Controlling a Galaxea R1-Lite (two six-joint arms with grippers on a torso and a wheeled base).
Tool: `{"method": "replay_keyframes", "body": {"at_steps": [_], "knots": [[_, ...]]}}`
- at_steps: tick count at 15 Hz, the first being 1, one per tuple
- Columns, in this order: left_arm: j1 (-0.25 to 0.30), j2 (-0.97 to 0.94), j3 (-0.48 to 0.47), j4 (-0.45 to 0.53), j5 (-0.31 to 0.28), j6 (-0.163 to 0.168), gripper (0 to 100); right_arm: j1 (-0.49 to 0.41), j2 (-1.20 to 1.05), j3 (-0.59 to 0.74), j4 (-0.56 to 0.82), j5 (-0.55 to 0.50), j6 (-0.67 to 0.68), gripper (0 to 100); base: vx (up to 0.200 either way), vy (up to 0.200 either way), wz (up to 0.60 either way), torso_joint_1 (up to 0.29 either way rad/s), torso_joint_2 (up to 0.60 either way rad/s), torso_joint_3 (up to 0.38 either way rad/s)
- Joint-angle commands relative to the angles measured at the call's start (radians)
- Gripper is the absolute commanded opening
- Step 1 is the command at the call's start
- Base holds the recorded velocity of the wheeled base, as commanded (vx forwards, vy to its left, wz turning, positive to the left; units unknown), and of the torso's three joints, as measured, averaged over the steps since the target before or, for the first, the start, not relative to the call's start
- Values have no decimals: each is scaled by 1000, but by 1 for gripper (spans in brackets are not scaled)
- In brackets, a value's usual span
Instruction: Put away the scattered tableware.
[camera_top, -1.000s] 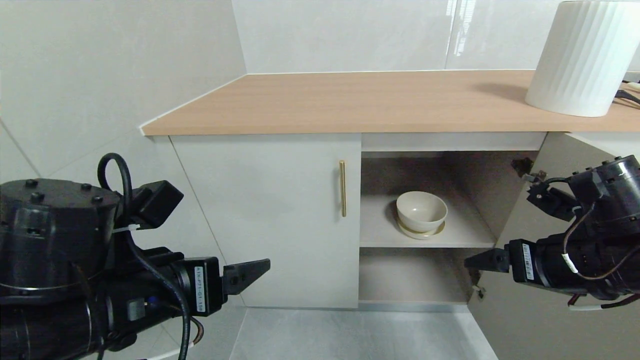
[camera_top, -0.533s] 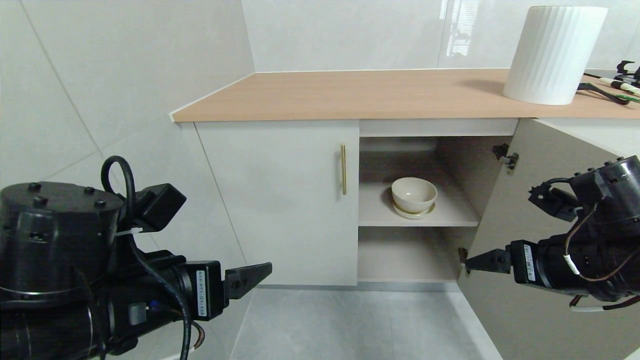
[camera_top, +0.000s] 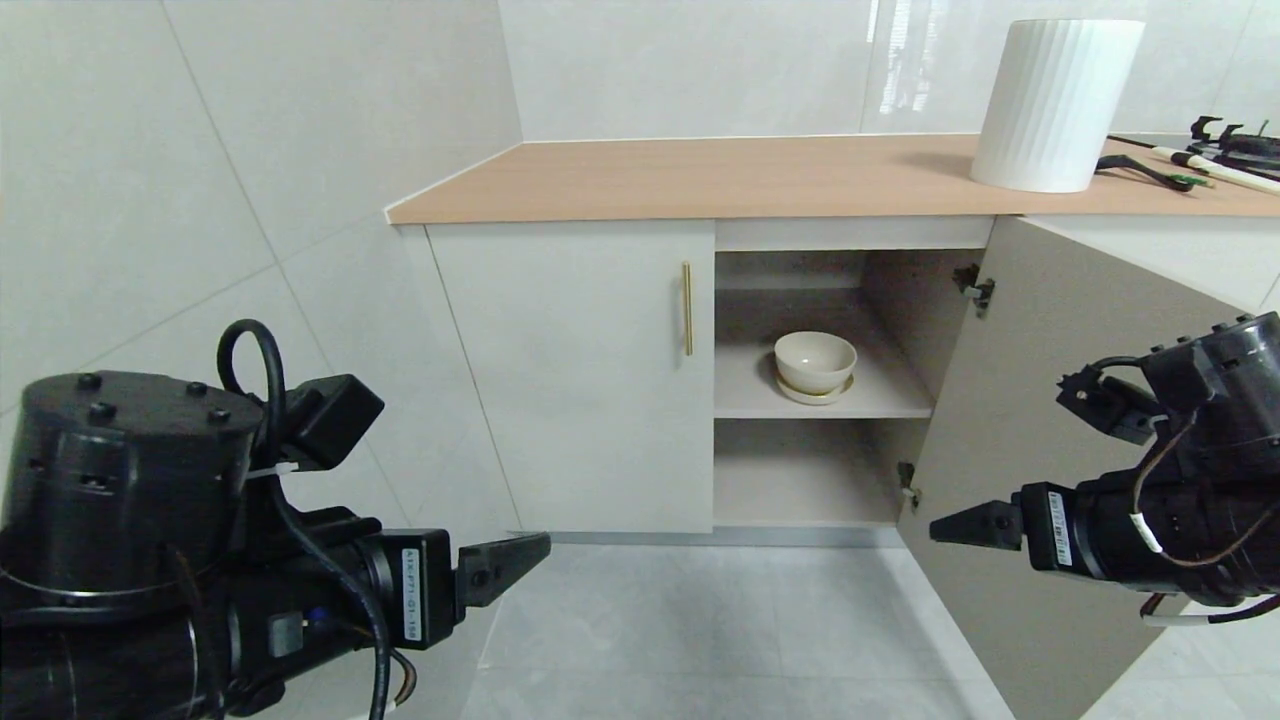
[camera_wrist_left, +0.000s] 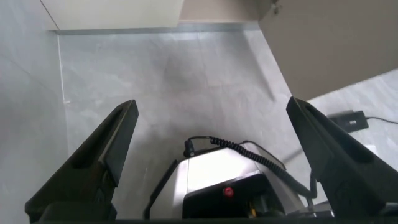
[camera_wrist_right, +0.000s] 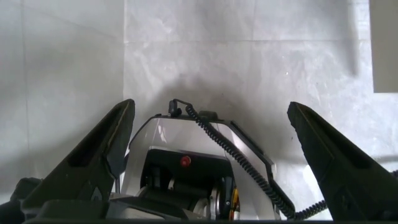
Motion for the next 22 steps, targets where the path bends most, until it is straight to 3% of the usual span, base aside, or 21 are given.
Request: {"method": "replay_keyframes", "body": {"at_steps": [1,9,18,22], "knots": [[1,4,-1,-1,1,-1,100,0,0,0,-1,-1,-1,100,0,0,0,0,0,0],[1,4,1,-1,1,-1,100,0,-34,2,4,-1,-1,100,0,0,0,0,0,0],[1,3,4,0,1,1,100,-5,-37,6,38,-12,-8,100,0,-200,0,4,3,4],[1,4,6,0,1,1,100,-64,-28,-13,103,-12,-62,100,0,-200,0,2,2,4]]}}
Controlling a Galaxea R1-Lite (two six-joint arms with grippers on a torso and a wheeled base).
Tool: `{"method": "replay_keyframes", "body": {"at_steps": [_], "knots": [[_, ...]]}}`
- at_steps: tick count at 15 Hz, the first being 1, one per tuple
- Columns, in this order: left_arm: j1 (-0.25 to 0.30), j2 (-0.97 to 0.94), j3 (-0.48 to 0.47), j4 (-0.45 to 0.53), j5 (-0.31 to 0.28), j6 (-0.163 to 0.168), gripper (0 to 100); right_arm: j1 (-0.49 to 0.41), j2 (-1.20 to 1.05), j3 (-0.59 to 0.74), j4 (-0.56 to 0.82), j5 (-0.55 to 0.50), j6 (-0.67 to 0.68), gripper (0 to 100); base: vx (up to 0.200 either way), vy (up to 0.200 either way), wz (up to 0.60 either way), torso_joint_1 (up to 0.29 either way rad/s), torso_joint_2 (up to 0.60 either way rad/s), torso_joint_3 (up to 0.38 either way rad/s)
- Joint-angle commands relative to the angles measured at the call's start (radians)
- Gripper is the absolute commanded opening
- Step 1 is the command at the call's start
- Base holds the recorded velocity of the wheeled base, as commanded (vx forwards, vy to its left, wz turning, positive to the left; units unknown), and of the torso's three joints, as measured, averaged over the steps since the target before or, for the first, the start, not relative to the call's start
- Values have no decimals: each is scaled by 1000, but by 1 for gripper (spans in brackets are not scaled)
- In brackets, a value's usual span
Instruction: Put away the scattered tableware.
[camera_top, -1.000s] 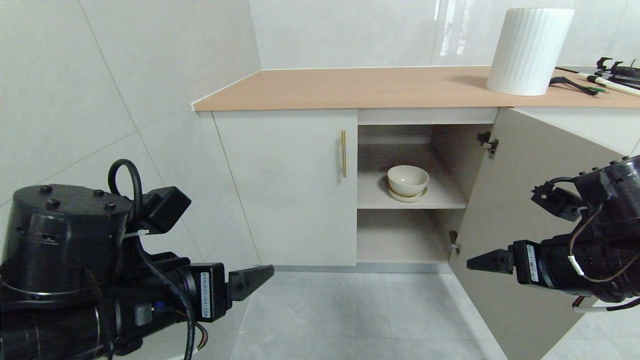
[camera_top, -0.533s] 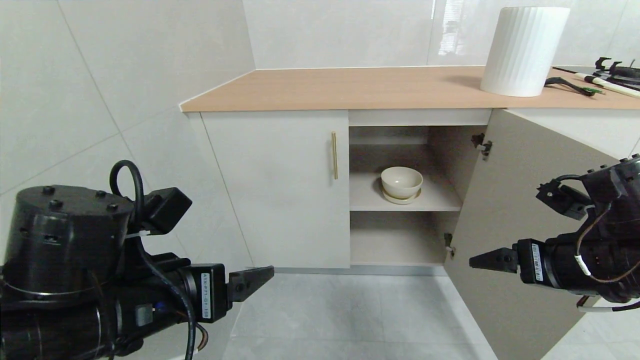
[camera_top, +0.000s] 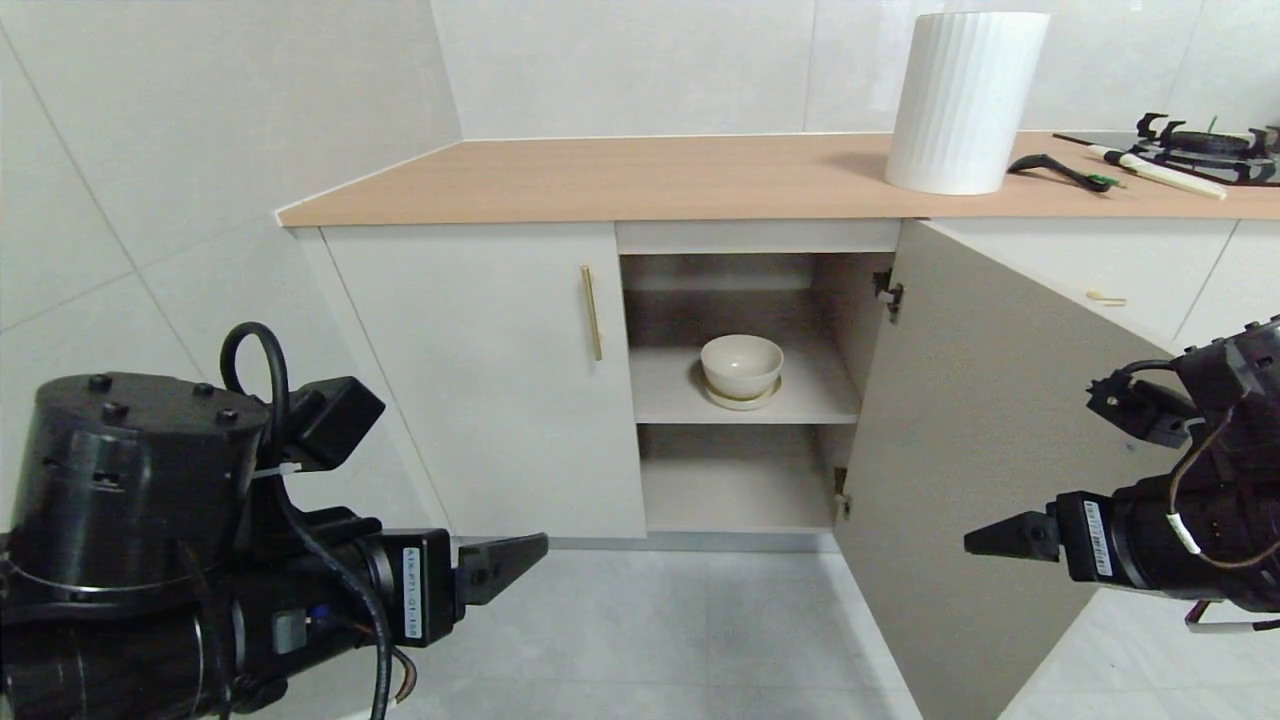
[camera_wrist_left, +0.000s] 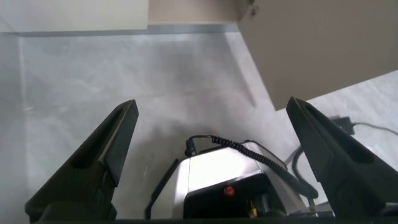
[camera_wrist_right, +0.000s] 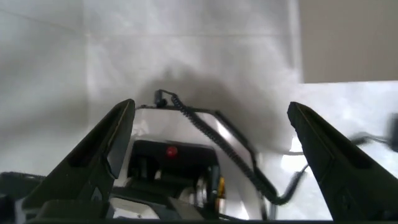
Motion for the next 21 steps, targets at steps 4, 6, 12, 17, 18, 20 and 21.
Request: {"method": "replay_keyframes", "body": {"at_steps": [4,6,12,17,18,20,21], "knots": [[0,4,1,0,-1,0,100,-121,18,-158,377,2,-107,100,0,0,0,0,0,0],[0,4,1,0,-1,0,100,-204,58,-247,505,3,-133,100,0,0,0,0,0,0],[0,4,1,0,-1,0,100,-554,40,-315,483,40,-335,100,0,0,0,0,0,0],[0,3,1,-2,-1,0,100,-617,17,-324,471,123,-401,100,0,0,0,0,0,0],[0,3,1,-2,-1,0,100,-620,30,-324,457,123,-401,100,0,0,0,0,0,0],[0,1,1,-2,-1,0,100,-620,86,-313,360,124,-346,100,0,0,0,0,0,0],[0,1,1,-2,-1,0,100,-618,106,-305,310,124,-303,100,0,0,0,0,0,0]]}}
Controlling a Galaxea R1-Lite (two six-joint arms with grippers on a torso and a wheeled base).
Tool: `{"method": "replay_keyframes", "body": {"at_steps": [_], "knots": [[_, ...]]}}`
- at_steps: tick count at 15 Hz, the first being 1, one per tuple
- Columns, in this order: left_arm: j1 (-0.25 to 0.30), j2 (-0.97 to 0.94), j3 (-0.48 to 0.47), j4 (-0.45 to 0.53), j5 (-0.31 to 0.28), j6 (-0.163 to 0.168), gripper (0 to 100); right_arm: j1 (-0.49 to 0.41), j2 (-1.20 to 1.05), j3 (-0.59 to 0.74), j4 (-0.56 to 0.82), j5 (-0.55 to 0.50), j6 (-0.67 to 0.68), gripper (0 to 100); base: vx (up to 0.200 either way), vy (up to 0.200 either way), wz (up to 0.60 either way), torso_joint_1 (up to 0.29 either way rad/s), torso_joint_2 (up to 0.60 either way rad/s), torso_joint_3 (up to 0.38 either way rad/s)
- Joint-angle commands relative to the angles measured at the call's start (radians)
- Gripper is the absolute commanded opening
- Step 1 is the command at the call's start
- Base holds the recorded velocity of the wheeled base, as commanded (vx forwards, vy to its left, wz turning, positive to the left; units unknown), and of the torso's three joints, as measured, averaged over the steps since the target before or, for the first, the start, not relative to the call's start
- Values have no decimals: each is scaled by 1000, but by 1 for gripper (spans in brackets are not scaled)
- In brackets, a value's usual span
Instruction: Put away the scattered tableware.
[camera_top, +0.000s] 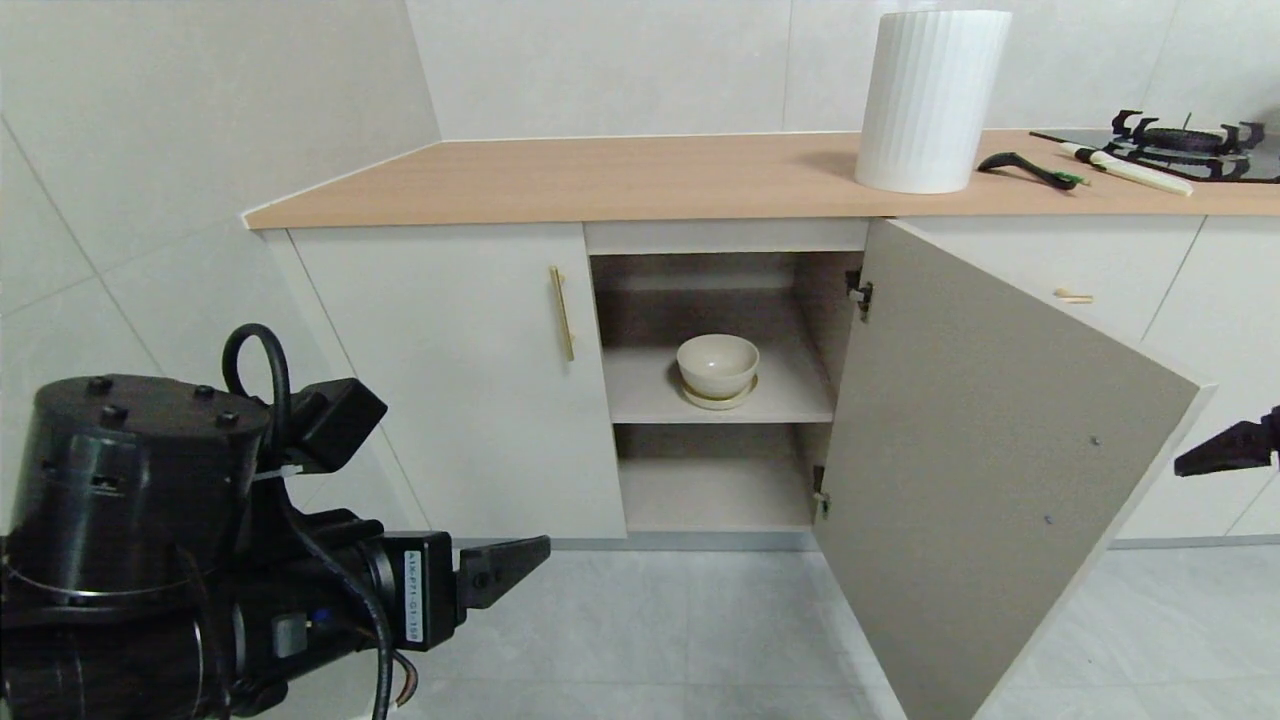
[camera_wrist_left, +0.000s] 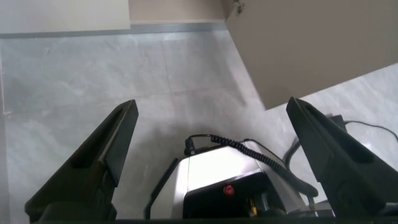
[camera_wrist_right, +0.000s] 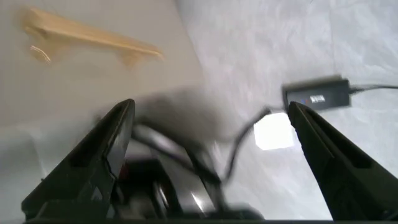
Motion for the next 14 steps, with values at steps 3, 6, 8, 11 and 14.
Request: {"method": "replay_keyframes", "body": {"at_steps": [3,6,8,11,14], "knots": [[1,0,0,0,0,0,100,17,106,77,-215,2,107,100,0,0,0,0,0,0],[1,0,0,0,0,0,100,71,135,117,-287,2,149,100,0,0,0,0,0,0],[1,0,-2,0,2,0,100,100,137,135,-302,2,166,100,0,0,0,0,0,0],[1,-2,-2,-1,0,0,100,155,129,175,-342,2,187,100,0,0,0,0,0,0],[1,-3,-2,-1,2,0,100,223,109,193,-343,2,210,100,0,0,0,0,0,0]]}}
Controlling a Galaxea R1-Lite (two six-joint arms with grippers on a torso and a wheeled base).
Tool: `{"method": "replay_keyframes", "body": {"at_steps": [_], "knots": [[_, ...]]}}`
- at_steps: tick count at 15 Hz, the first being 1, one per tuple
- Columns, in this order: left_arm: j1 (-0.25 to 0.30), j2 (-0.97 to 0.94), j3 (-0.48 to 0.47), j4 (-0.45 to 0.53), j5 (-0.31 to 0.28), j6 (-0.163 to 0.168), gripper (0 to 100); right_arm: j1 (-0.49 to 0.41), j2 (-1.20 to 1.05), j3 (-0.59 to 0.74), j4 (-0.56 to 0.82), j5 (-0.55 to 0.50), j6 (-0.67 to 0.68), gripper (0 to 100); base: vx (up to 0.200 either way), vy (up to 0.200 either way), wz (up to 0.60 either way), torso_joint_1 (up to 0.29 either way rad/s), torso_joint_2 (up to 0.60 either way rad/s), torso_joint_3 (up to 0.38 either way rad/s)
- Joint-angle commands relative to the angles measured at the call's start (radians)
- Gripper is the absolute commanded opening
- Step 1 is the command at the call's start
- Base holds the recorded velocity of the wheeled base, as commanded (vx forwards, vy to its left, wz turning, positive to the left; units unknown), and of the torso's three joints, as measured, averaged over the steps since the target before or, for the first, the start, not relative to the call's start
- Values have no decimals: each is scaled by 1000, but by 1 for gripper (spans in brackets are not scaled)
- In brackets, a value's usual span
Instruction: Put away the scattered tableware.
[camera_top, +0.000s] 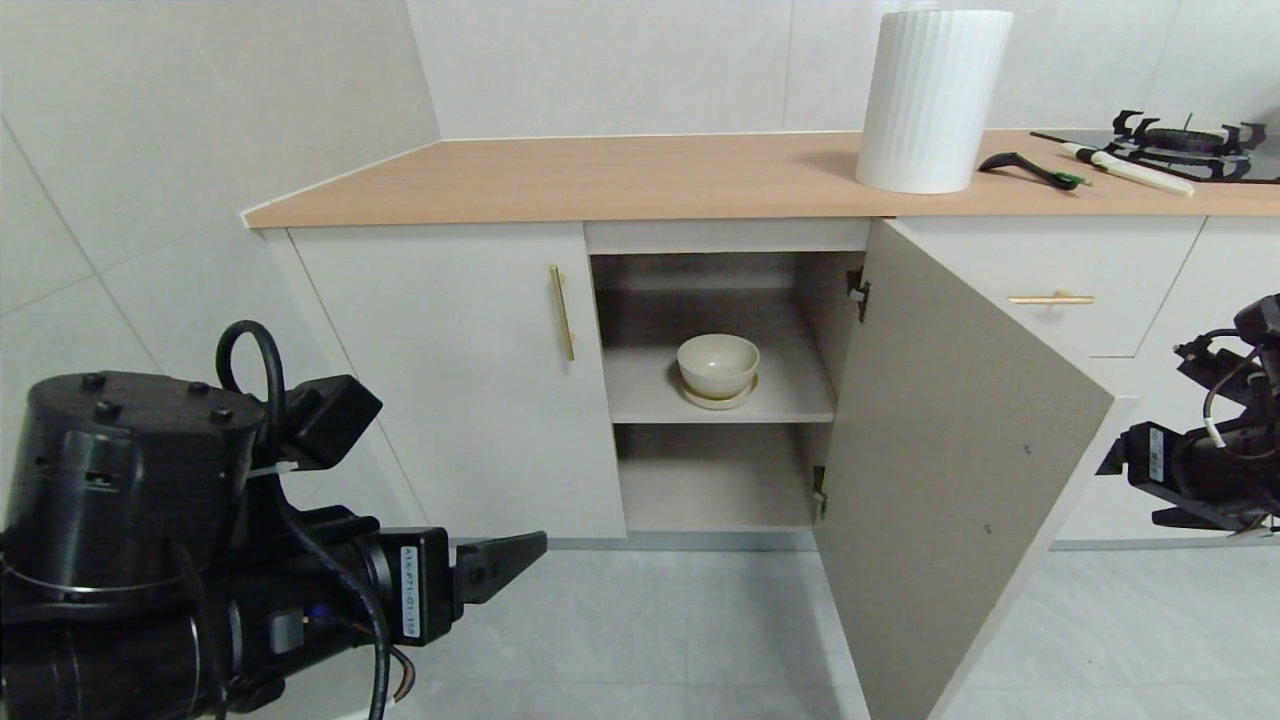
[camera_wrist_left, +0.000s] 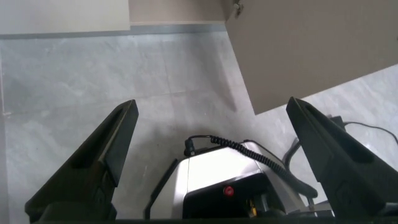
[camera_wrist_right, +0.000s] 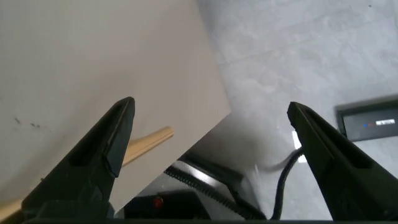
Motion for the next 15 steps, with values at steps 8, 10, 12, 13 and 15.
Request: {"method": "replay_keyframes", "body": {"at_steps": [8,10,12,13,15], "knots": [[-1,-24,-2,-2,2,0,100,330,3,-2,-58,1,65,100,0,0,0,0,0,0],[-1,-28,-2,0,4,1,100,395,44,-8,-132,1,62,100,0,0,0,0,0,0],[-1,-31,-3,0,4,8,100,441,112,-48,-172,-2,59,100,0,0,0,0,0,0],[-1,-36,-3,0,4,15,100,456,150,-88,-172,-2,59,100,0,0,0,0,0,0],[-1,-39,-5,0,4,20,100,473,224,-170,-173,0,54,100,0,0,0,0,0,0]]}}
